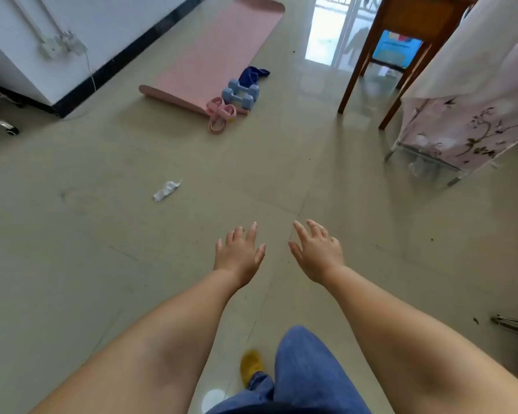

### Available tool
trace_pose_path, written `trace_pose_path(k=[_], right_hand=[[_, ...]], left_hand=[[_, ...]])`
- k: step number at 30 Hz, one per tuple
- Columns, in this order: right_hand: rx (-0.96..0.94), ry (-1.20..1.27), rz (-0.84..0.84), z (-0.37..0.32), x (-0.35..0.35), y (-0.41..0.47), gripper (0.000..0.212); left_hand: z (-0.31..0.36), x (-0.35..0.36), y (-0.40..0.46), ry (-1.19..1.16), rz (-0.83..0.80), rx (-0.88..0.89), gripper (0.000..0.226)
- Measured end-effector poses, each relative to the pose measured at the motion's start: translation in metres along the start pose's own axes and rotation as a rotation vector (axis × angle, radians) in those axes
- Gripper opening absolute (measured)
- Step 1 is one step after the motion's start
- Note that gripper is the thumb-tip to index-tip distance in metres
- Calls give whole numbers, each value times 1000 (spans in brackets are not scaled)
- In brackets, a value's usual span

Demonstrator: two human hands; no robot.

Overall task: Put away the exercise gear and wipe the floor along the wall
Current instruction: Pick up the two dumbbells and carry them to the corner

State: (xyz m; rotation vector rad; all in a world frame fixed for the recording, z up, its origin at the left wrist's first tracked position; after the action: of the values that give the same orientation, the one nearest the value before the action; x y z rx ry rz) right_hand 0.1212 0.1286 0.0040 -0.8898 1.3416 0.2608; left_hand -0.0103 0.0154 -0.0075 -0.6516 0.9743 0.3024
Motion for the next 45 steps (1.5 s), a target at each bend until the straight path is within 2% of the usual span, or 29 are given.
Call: trace_pose_path(k=[8, 15, 23, 31, 39, 45], right_hand=[[3, -13, 10, 35, -34, 74, 58], [-64, -33, 34, 101, -98, 195, 57], [-71, -101, 6, 168, -178, 336, 57], [-115, -104, -10, 170, -233, 499, 59], [-109, -82, 49, 152, -335, 678, 56], [-137, -96, 15, 168, -378, 805, 56]], left_hand=[[31, -23, 91, 17, -31, 67, 58], [90, -61, 223, 27, -5, 40, 50], [158, -107, 363, 2, 11, 54, 51], [149, -164, 521, 0, 27, -10, 52], [136, -273, 698, 91, 68, -12, 50], [154, -300, 817, 79, 31, -32, 52]])
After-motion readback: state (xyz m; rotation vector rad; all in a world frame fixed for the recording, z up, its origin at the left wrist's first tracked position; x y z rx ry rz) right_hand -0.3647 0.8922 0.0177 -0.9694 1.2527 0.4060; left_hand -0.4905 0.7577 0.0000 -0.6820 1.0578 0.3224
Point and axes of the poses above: each hand's wrist, its own y-axis towards the middle knuckle, its own x-axis out of the palm, z = x × y, the point moved 2 cm from there along y, towards the middle knuckle, and after that the axes turned 9 degrees about -y, right-handed, at the moved point
